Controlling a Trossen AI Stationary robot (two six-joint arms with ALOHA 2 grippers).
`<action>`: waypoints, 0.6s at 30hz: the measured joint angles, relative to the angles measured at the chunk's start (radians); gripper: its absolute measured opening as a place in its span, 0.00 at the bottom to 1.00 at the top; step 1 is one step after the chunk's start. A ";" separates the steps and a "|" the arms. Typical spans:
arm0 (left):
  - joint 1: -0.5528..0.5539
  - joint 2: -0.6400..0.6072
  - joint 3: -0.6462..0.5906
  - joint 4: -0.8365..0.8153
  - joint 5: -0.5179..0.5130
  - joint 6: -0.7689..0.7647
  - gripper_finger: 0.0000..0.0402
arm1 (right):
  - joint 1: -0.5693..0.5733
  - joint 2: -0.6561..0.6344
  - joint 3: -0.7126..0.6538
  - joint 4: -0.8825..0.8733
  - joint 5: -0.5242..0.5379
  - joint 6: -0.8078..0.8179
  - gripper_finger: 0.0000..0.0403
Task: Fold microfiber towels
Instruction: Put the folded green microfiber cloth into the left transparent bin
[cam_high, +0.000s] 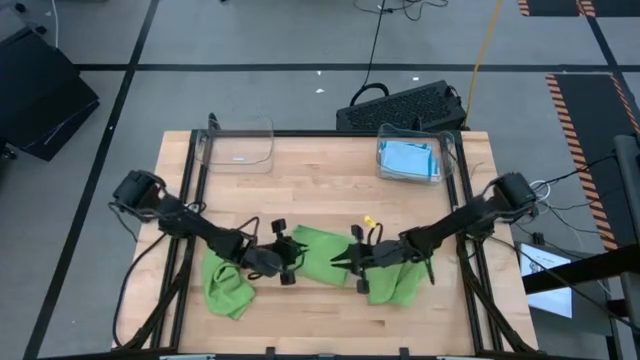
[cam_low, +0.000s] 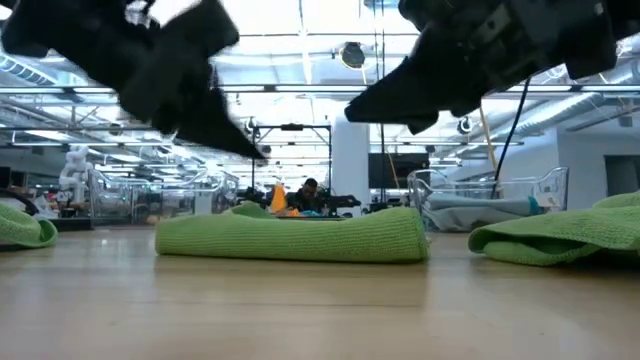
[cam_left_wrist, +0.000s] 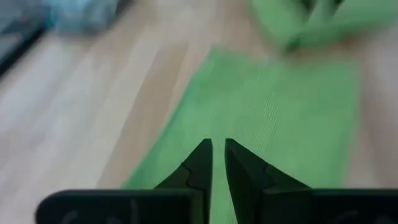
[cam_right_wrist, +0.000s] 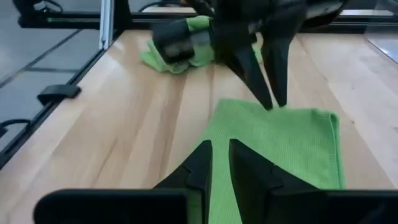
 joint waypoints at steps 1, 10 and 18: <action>-0.003 -0.003 0.002 0.041 0.021 0.017 0.12 | 0.000 -0.013 0.000 -0.024 -0.001 -0.004 0.11; -0.057 0.121 0.046 0.266 0.106 0.149 0.27 | 0.016 -0.026 -0.001 -0.252 -0.009 -0.009 0.11; -0.031 0.211 0.179 -0.078 0.037 -0.037 0.54 | 0.088 -0.027 0.000 -0.315 -0.043 -0.109 0.21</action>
